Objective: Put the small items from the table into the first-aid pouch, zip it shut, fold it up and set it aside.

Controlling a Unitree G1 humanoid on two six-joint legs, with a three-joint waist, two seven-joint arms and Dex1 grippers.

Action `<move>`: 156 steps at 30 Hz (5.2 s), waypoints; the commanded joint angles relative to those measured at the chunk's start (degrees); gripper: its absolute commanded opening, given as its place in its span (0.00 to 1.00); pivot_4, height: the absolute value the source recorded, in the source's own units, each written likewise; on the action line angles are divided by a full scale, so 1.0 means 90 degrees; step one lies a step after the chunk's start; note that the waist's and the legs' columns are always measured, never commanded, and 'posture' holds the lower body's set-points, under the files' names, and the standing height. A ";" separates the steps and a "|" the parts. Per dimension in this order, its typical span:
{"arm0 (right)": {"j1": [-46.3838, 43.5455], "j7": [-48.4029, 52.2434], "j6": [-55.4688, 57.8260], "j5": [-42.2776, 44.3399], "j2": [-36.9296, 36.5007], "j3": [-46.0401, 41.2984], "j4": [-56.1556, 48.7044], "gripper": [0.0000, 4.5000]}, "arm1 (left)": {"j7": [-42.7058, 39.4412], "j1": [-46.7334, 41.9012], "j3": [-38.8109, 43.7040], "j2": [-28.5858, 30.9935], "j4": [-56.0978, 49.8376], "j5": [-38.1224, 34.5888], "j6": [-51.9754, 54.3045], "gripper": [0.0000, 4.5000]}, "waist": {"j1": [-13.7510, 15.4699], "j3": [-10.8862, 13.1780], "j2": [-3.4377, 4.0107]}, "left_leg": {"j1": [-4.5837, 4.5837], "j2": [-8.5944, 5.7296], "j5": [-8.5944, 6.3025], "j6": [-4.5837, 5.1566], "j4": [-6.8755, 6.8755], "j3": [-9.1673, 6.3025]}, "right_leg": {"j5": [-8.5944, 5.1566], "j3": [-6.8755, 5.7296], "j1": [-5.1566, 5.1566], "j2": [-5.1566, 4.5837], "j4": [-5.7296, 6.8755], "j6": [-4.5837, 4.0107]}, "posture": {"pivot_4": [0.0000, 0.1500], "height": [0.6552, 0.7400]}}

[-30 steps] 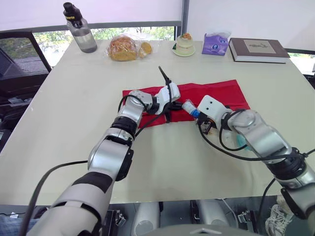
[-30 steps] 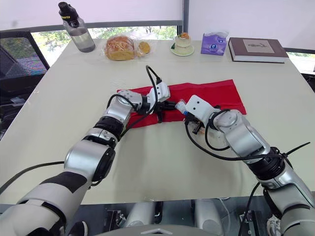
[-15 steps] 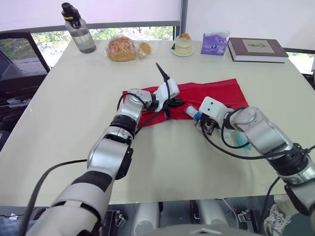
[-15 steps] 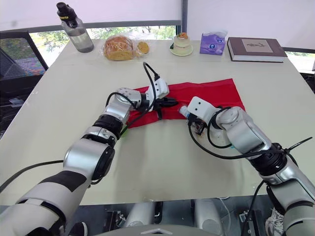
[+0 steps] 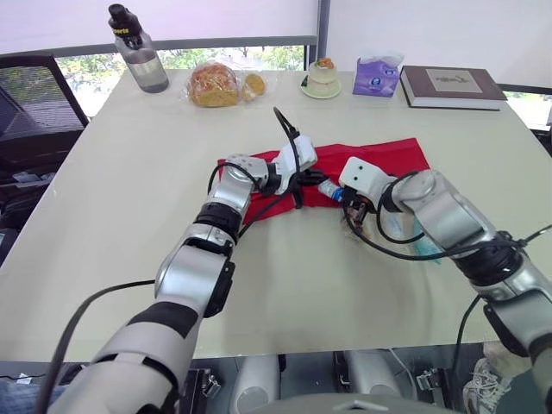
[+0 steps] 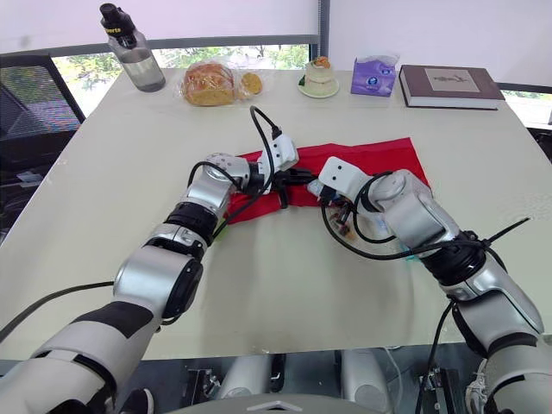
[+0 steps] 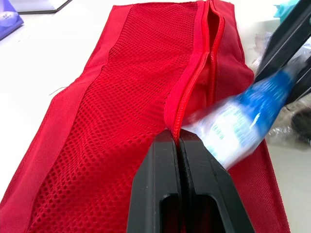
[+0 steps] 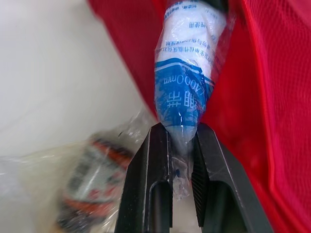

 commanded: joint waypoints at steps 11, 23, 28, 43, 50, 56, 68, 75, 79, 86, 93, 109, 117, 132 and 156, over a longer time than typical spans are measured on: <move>-0.0227 -0.1119 -0.0405 -0.0124 0.1324 -0.0736 0.0549 0.11 | -0.0012 0.0059 -0.0067 -0.0404 -0.0323 -0.0074 0.0054 0.00 | -0.0009 0.0000 0.0001 | 0.0001 0.0000 0.0000 0.0000 -0.0004 0.0000 | 0.0001 0.0000 -0.0002 0.0000 0.0001 -0.0001 | 1.00 0.98; 0.0737 -0.0853 0.0353 0.0514 0.0991 -0.1476 -0.1028 0.55 | 0.0063 0.0175 -0.0065 -0.0331 -0.0285 -0.0069 0.0078 0.00 | 0.0010 0.0000 0.0002 | -0.0002 -0.0001 0.0000 0.0000 -0.0007 -0.0002 | 0.0000 -0.0003 -0.0002 0.0000 0.0000 0.0000 | 1.00 0.98; 0.1190 -0.0709 0.0731 0.0930 0.0710 -0.1803 -0.1952 0.55 | 0.0076 0.0145 -0.0055 -0.0323 -0.0246 -0.0077 0.0069 0.00 | 0.0009 0.0000 0.0002 | 0.0001 0.0000 0.0000 0.0000 -0.0008 -0.0005 | 0.0000 -0.0003 -0.0002 0.0001 0.0001 0.0000 | 1.00 0.98; 0.1256 -0.1024 -0.0425 0.0704 0.0650 -0.1320 -0.0941 0.00 | 0.0049 0.0191 -0.0079 -0.0336 -0.0345 -0.0076 0.0087 0.00 | -0.0005 0.0000 0.0002 | 0.0001 -0.0001 0.0000 0.0000 -0.0008 0.0000 | 0.0000 0.0001 -0.0002 0.0001 -0.0002 0.0000 | 1.00 0.98; 0.0889 -0.1161 -0.1283 0.0448 0.1145 -0.1086 0.0085 0.00 | 0.0029 0.0189 -0.0072 -0.0323 -0.0437 -0.0103 0.0157 0.00 | -0.0015 0.0000 0.0002 | 0.0003 -0.0001 0.0000 0.0000 -0.0008 0.0000 | 0.0000 0.0001 -0.0001 0.0002 -0.0001 0.0000 | 1.00 0.98; 0.0694 -0.1494 -0.2203 0.0188 0.1766 -0.1106 0.1034 0.00 | -0.0017 0.0230 -0.0089 -0.0306 -0.0594 -0.0116 0.0235 0.00 | -0.0014 0.0000 0.0002 | 0.0003 0.0000 0.0000 0.0000 -0.0011 0.0001 | 0.0000 0.0002 -0.0002 0.0002 -0.0001 0.0000 | 1.00 0.98; 0.1089 -0.1867 -0.4032 -0.0178 0.1892 -0.1493 0.1838 0.00 | -0.0043 0.0303 -0.0102 -0.0274 -0.0684 -0.0098 0.0270 0.00 | 0.0010 0.0000 0.0002 | 0.0003 0.0000 0.0000 -0.0001 -0.0010 0.0003 | 0.0001 0.0003 -0.0001 0.0000 -0.0002 0.0000 | 1.00 0.98; 0.1766 -0.1789 -0.3906 -0.0286 0.1372 -0.1745 0.0862 0.00 | -0.0019 0.0290 -0.0070 -0.0193 -0.0541 -0.0101 0.0212 0.00 | -0.0015 0.0001 0.0002 | 0.0005 -0.0002 0.0000 -0.0001 -0.0011 0.0003 | 0.0000 0.0003 -0.0001 -0.0001 0.0000 0.0000 | 1.00 0.98; 0.2007 -0.1564 -0.3590 -0.0053 0.1243 -0.1948 0.0226 0.00 | 0.0029 0.0264 -0.0069 -0.0175 -0.0421 -0.0078 0.0151 0.00 | -0.0036 0.0000 0.0002 | 0.0009 0.0002 0.0000 -0.0001 -0.0011 0.0002 | 0.0000 0.0005 -0.0001 0.0006 0.0004 0.0000 | 1.00 0.98; 0.3144 -0.0819 -0.2322 0.1580 0.0671 -0.3597 -0.2030 0.21 | 0.0157 0.0250 -0.0027 -0.0132 -0.0300 -0.0080 0.0064 0.00 | 0.0050 0.0001 0.0002 | -0.0001 0.0000 0.0000 -0.0001 -0.0012 -0.0001 | 0.0000 0.0000 0.0001 0.0002 -0.0007 0.0000 | 1.00 0.98; 0.5058 0.0166 -0.2087 0.3075 -0.0425 -0.5802 -0.3327 0.95 | 0.0320 0.0284 0.0168 -0.0095 -0.0314 -0.0277 0.0188 0.00 | 0.0032 0.0001 0.0002 | 0.0005 -0.0001 0.0000 -0.0001 -0.0012 -0.0006 | -0.0001 -0.0002 0.0005 0.0001 -0.0003 0.0001 | 1.00 0.98; 0.9040 0.1193 -0.2080 0.6124 -0.0563 -1.0974 -0.4667 0.98 | 0.0458 -0.0186 0.0183 -0.0117 0.0645 -0.0127 -0.0082 0.00 | 0.0035 -0.0003 0.0003 | 0.0018 -0.0001 0.0000 -0.0001 -0.0008 -0.0004 | -0.0006 0.0011 0.0017 0.0009 -0.0007 0.0010 | 1.00 0.98; 0.9597 0.0816 -0.2246 0.6515 -0.0738 -1.1305 -0.4680 0.98 | 0.0435 -0.0322 0.0136 -0.0190 0.0907 -0.0048 -0.0241 0.00 | 0.0023 -0.0002 0.0001 | 0.0020 0.0000 0.0000 -0.0001 -0.0008 -0.0001 | -0.0014 0.0015 0.0017 0.0007 -0.0012 0.0021 | 1.00 0.98; 0.7397 -0.2336 -0.1863 0.3276 -0.0630 -0.5170 -0.4665 0.98 | 0.0412 -0.0037 0.0143 -0.0363 0.0540 -0.0049 -0.0211 0.00 | 0.0035 -0.0006 -0.0004 | 0.0012 -0.0005 0.0000 -0.0001 -0.0005 0.0002 | -0.0002 0.0019 0.0016 0.0005 -0.0013 0.0003 | 1.00 0.98; 0.5546 -0.3086 -0.1715 0.1411 0.0187 -0.3045 -0.3366 0.02 | 0.0292 0.0356 0.0050 -0.0341 -0.0100 -0.0053 -0.0077 0.00 | 0.0025 -0.0006 -0.0003 | 0.0013 -0.0002 0.0000 0.0000 -0.0005 -0.0003 | -0.0002 0.0016 0.0014 0.0011 -0.0005 0.0002 | 1.00 0.98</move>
